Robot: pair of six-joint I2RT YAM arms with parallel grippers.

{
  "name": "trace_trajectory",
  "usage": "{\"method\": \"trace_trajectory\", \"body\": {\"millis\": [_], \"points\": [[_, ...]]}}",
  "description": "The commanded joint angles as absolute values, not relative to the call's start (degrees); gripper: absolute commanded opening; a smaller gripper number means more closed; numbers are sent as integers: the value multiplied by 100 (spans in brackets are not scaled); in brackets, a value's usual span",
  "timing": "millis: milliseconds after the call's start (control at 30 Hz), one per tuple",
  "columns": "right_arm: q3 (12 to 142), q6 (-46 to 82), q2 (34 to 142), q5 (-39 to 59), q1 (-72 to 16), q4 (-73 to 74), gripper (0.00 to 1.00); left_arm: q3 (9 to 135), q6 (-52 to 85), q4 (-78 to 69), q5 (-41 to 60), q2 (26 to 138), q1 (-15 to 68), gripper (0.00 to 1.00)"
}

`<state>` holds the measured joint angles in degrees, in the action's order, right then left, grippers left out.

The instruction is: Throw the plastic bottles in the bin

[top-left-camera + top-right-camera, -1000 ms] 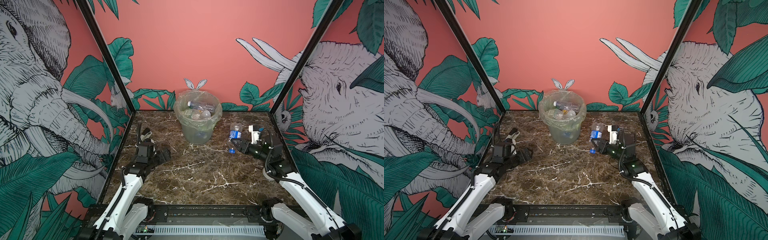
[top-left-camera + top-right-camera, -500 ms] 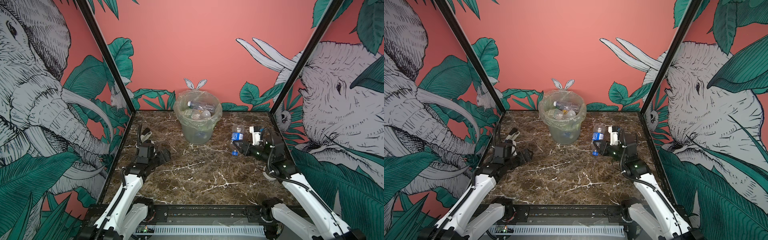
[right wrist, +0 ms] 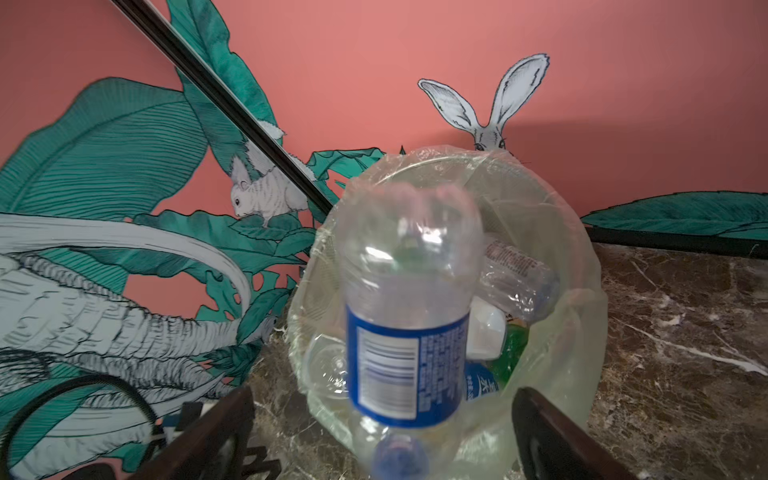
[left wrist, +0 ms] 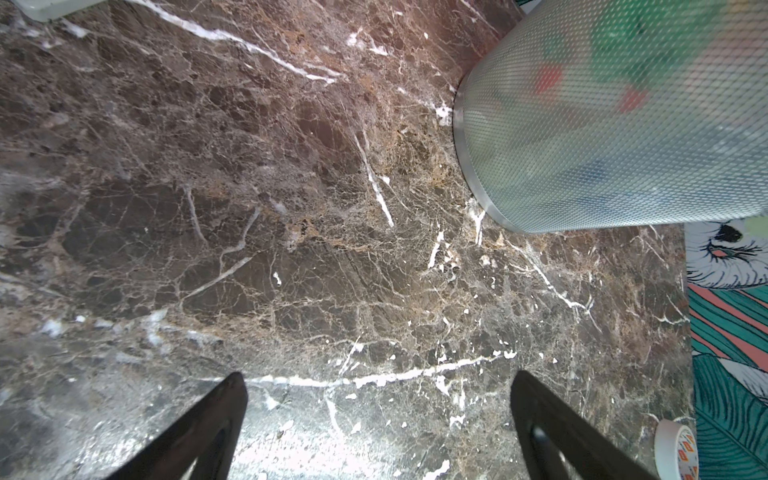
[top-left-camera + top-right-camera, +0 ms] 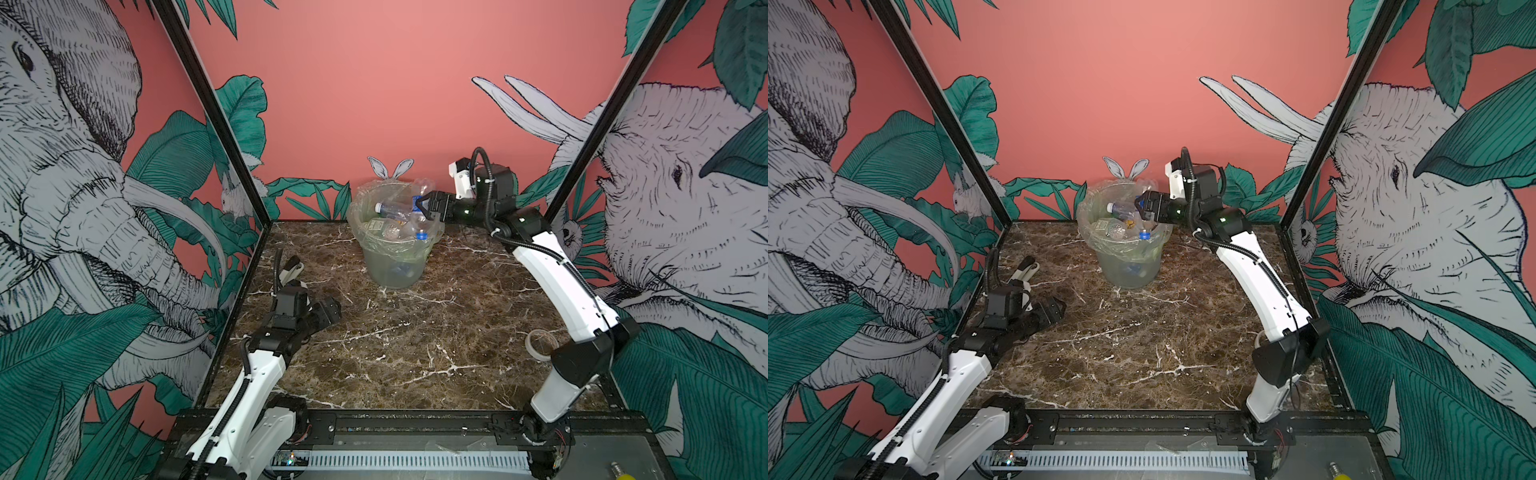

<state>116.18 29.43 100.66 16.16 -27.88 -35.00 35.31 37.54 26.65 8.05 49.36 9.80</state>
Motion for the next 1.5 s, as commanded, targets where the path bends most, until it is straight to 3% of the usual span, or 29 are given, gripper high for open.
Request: {"method": "trace_trajectory", "body": {"millis": [0,600,967,1467], "points": [[11827,2815,9792,1226,-2841,-4119,99,3627,3768,2683,755,4823,947,99],[8717,2831,7403,812,-2527,-3114,99,3935,3459,2942,374,4816,949,99],[6073,2250,6054,-104,-1911,-1955,99,4568,2433,3603,-865,4992,949,99],[4346,1492,5243,-1483,-1467,-1489,100,4111,1600,2307,-2079,4992,949,100]]}}
